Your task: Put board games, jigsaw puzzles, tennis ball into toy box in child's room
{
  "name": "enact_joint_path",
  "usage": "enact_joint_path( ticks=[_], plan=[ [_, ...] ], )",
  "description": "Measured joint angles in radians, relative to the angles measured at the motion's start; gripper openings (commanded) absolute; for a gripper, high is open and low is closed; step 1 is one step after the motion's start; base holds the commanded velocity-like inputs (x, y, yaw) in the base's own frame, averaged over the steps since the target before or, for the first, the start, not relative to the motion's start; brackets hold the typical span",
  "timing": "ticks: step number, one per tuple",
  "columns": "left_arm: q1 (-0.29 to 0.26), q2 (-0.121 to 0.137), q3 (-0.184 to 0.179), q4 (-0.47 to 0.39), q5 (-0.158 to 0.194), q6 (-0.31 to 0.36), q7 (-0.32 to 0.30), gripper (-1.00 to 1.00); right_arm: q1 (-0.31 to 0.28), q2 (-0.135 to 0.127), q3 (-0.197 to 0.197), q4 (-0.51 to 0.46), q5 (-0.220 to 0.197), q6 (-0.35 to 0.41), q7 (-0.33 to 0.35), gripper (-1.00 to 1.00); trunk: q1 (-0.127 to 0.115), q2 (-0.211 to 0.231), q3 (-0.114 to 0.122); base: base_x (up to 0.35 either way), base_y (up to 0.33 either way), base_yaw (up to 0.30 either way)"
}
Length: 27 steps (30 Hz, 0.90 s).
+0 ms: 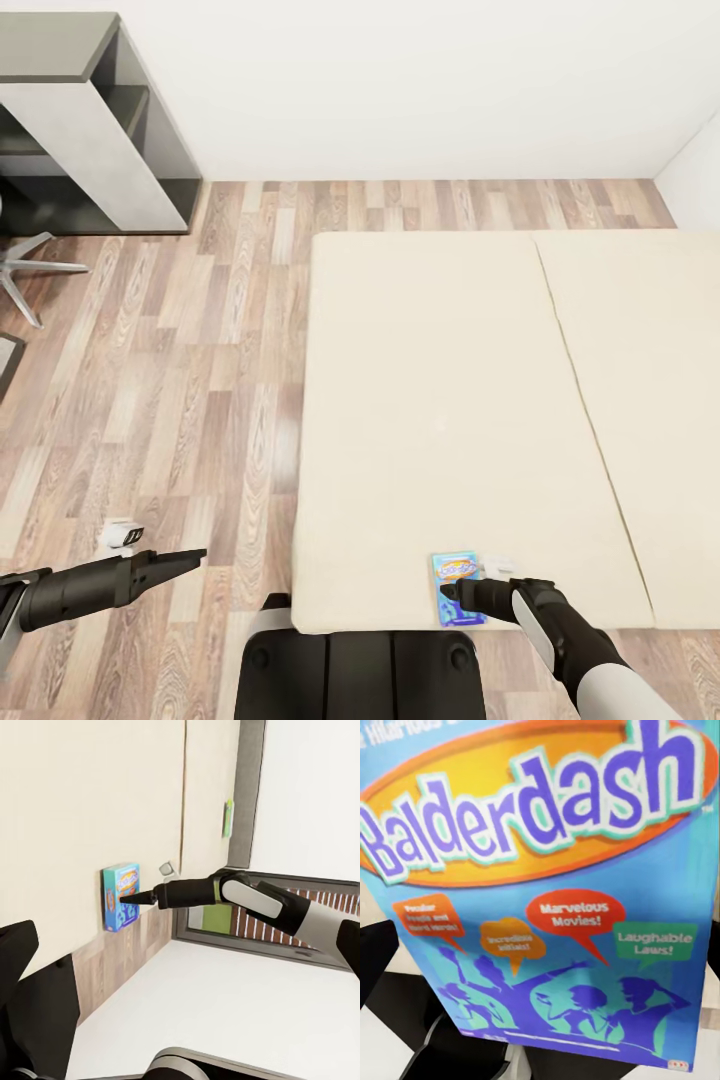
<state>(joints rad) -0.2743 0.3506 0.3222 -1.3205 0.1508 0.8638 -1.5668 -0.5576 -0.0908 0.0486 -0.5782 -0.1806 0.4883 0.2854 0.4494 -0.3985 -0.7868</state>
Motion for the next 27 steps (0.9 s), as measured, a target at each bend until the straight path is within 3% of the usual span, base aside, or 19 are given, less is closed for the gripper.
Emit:
enact_joint_path(
  ticks=[27],
  plan=[
    [0.0,-0.001,0.0,0.001,0.0,0.0,0.0,1.0,0.0,0.001,0.0,0.0,-0.002,0.0,0.0,1.0,0.0,0.0,0.0,0.0,0.019,0.0]
  ],
)
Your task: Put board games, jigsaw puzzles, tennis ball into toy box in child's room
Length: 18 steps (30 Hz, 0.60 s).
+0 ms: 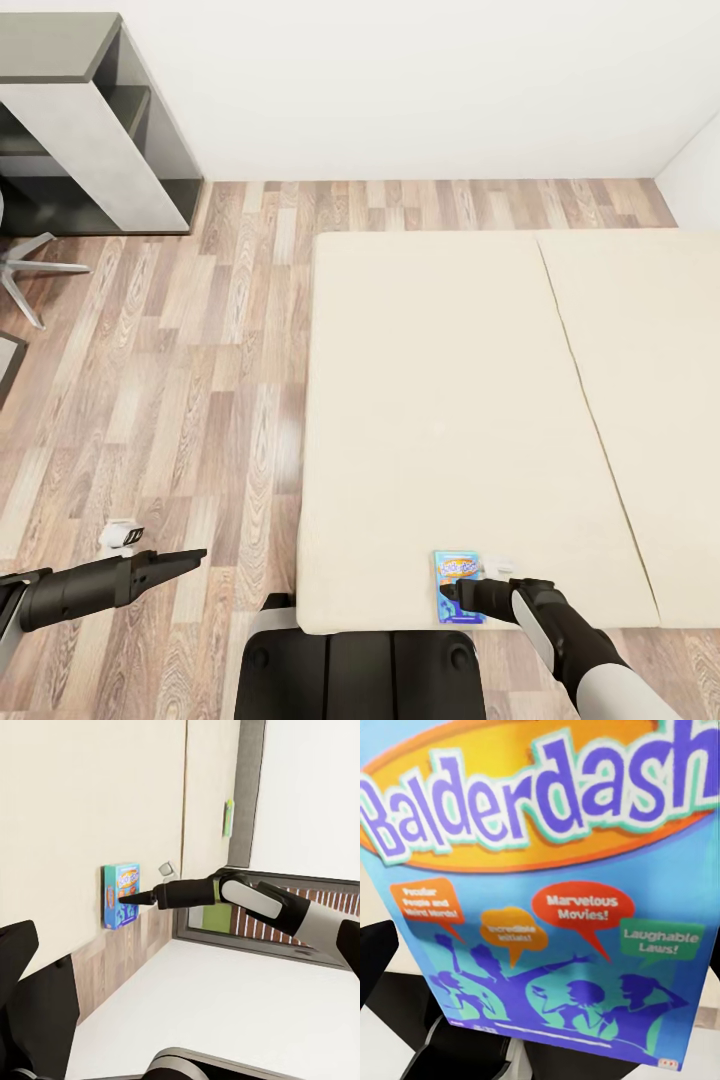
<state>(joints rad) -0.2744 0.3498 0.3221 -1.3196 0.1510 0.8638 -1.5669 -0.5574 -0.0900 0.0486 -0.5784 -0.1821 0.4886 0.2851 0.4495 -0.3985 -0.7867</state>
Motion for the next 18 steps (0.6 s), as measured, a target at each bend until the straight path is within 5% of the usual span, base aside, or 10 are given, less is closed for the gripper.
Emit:
enact_joint_path(
  ticks=[18],
  plan=[
    [0.0,0.001,0.001,0.0,0.0,0.0,0.0,1.0,0.0,0.001,0.0,0.0,0.0,0.0,0.0,1.0,0.0,0.0,0.0,0.0,0.011,0.0]
  ],
)
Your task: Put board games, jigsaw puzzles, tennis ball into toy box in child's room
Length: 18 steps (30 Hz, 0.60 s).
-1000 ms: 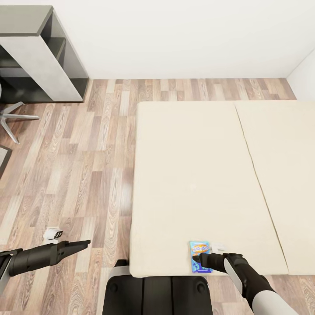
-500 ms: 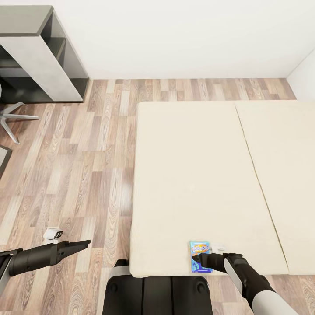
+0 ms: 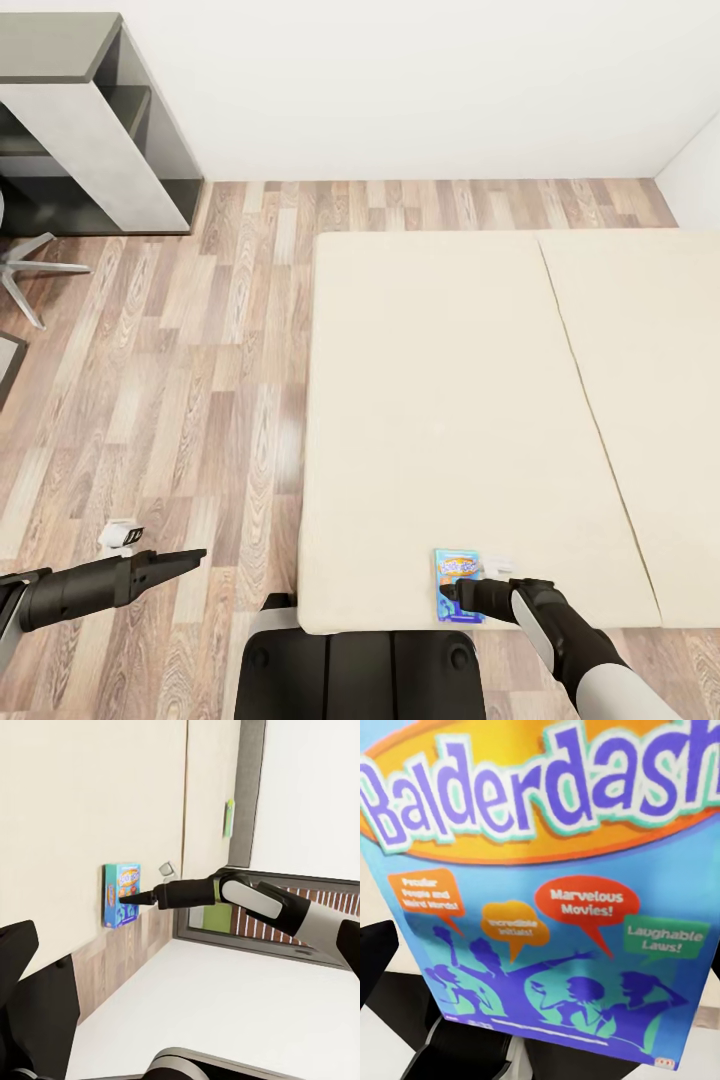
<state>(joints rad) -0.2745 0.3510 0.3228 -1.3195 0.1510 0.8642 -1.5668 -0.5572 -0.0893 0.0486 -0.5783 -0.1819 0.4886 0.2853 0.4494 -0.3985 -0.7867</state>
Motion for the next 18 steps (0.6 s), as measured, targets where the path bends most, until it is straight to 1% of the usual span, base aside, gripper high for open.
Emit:
enact_joint_path(
  ticks=[7,18],
  plan=[
    [0.0,0.0,0.0,-0.001,0.0,0.001,0.0,1.0,0.0,0.0,0.0,0.0,0.0,0.0,0.0,1.0,0.0,0.0,0.0,0.0,0.011,0.0],
    [-0.001,0.0,0.001,0.0,0.0,0.0,0.0,1.0,0.0,0.0,0.0,0.0,0.0,0.0,0.0,1.0,0.0,0.0,0.0,0.0,0.054,0.0]
  ],
)
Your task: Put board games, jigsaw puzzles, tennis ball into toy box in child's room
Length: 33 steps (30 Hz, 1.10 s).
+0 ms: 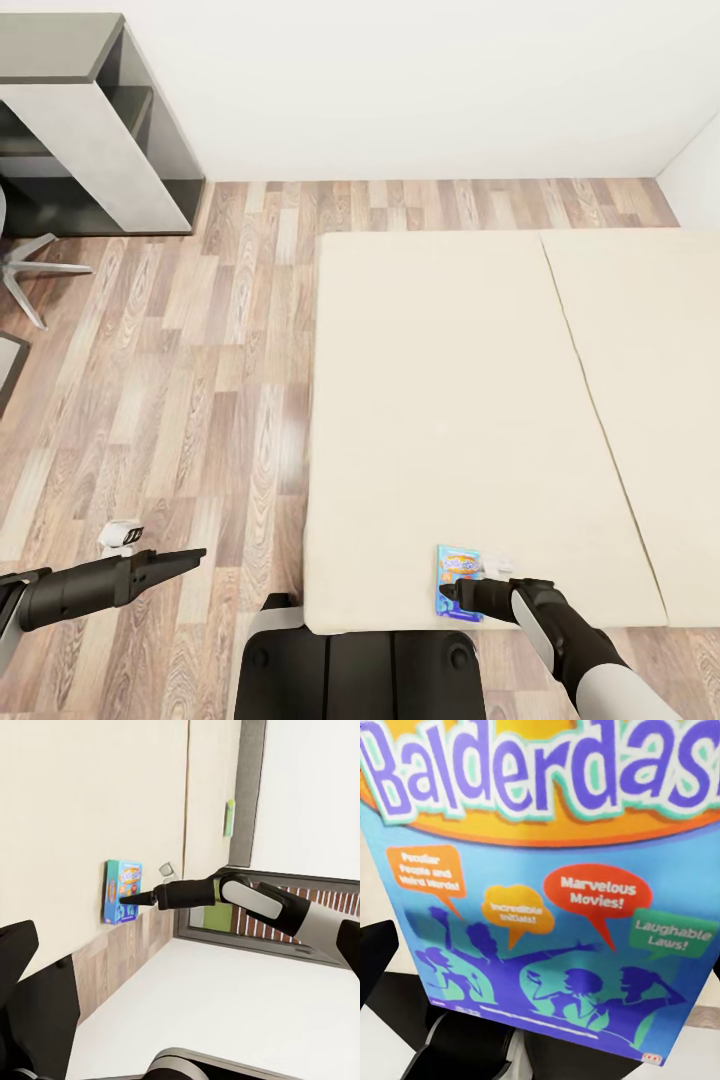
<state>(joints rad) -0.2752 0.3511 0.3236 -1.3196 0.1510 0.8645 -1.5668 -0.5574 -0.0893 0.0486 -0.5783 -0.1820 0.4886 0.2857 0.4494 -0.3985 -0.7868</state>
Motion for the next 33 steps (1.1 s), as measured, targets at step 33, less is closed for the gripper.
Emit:
enact_joint_path(
  ticks=[33],
  plan=[
    [-0.001,0.0,0.0,0.0,0.0,0.001,0.0,1.0,0.0,0.002,0.0,0.0,0.0,0.0,0.0,1.0,0.0,0.0,0.0,-0.001,0.015,0.0]
  ],
)
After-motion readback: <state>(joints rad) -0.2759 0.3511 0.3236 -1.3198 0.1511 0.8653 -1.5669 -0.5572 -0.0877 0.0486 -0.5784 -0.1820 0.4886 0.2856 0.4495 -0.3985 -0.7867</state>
